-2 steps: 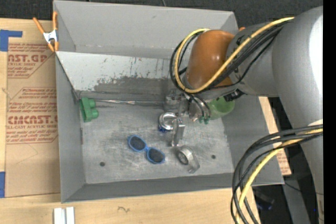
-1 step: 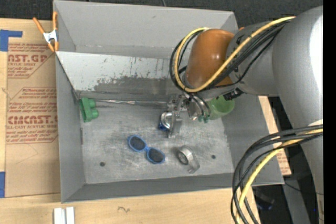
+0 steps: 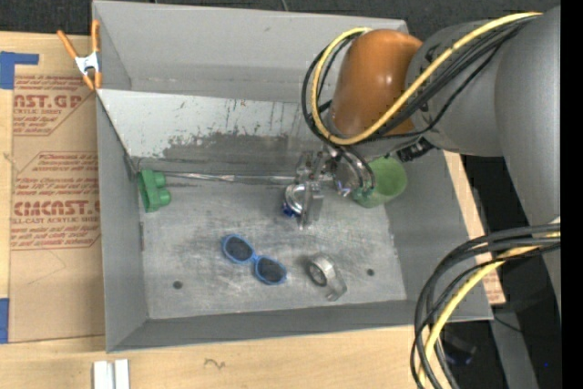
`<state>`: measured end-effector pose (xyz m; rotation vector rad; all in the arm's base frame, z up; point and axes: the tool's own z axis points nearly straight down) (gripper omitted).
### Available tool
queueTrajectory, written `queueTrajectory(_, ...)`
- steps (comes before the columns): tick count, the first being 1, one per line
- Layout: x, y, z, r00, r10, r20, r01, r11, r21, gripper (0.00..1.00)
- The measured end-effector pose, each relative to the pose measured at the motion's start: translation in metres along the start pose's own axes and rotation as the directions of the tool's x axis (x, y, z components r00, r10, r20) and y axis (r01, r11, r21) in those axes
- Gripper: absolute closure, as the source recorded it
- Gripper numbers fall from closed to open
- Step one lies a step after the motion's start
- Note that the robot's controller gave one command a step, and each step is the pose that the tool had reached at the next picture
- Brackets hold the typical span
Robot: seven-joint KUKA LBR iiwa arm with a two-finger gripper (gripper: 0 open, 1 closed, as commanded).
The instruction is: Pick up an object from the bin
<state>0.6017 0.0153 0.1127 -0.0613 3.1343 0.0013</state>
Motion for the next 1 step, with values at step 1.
queueTrajectory(1, -0.0012, 0.0005, -0.0216, 1.0, -0.001, -0.002, 0.001, 1.0, 0.0, 1.0)
